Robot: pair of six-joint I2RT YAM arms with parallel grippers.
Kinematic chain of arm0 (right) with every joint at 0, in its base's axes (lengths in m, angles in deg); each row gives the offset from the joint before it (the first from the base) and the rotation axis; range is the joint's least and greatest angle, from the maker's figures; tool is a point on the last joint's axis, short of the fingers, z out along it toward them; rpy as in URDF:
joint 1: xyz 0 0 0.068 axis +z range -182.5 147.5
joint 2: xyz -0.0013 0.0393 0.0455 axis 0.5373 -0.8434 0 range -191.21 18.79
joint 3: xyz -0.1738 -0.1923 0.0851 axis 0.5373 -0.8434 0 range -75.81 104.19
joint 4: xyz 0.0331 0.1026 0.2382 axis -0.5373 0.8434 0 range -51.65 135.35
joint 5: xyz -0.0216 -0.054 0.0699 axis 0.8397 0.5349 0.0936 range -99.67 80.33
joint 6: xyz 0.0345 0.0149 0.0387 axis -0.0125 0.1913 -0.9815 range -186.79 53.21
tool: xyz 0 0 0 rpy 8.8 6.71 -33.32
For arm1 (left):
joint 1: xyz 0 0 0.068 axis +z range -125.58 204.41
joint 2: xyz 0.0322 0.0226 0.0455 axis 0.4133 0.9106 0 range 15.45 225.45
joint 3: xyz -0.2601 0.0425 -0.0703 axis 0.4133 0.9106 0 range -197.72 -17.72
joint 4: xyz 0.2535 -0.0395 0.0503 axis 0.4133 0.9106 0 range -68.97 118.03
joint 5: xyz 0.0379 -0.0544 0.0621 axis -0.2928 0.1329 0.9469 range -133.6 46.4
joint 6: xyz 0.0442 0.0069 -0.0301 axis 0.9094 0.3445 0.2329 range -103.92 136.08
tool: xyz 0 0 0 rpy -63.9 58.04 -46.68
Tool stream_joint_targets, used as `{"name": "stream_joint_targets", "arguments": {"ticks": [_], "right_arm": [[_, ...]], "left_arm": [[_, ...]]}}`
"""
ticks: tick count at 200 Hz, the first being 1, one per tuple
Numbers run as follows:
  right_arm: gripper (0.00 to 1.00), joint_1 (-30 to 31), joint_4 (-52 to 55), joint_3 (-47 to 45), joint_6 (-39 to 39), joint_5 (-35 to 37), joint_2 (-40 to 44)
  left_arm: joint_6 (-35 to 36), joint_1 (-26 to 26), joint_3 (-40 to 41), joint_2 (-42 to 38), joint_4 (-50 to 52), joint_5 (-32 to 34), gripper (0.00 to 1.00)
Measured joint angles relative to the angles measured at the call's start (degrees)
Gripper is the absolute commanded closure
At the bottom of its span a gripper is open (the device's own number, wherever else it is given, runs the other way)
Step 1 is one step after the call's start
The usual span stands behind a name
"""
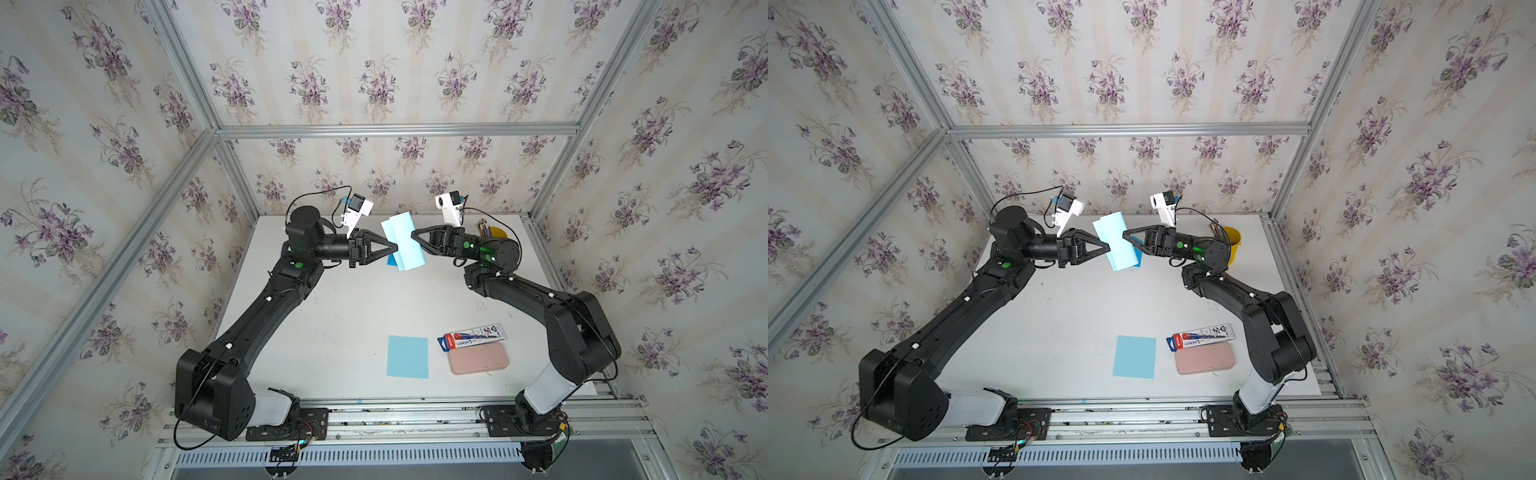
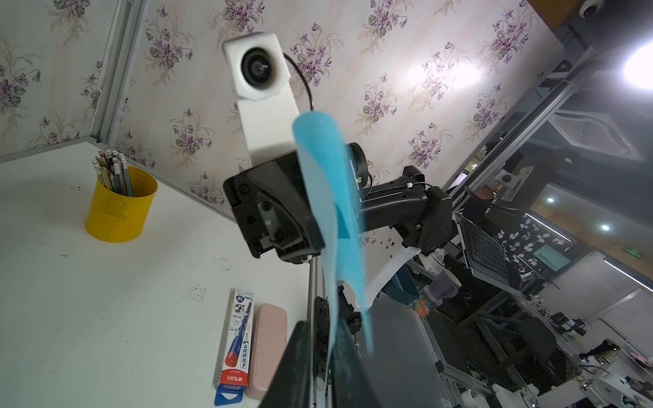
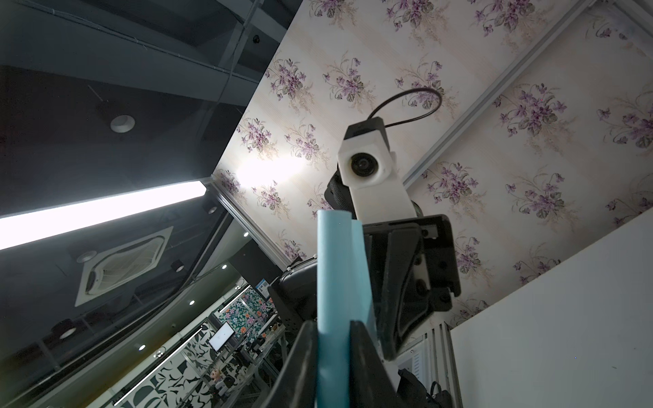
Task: Fold the square paper along the opposite sides
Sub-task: Fold the paper.
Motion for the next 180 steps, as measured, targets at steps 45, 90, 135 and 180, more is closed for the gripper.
{"name": "stream_joint_targets", "arguments": {"ticks": [45, 90, 135, 180], "right_arm": [[0.78, 0.0, 13.5, -1.1, 14.1, 0.5, 5.3], [0.78, 0.1, 21.1, -1.2, 20.6, 1.7, 5.9], [0.78, 0.1, 28.9, -1.1, 27.5, 3.7, 8.8], [0.77, 0.5, 33.4, -1.1, 31.8, 5.0, 9.9]], "left_arm": [[0.8, 0.0, 0.0, -0.5, 0.8, 0.7, 0.81], [0.9, 0.0, 0.0, -1.8, 0.8, 0.9, 0.85], [0.9, 0.0, 0.0, -2.5, 0.9, 1.3, 0.83], [0.8, -0.5, -0.7, -1.4, 1.7, 1.6, 0.84]]}}
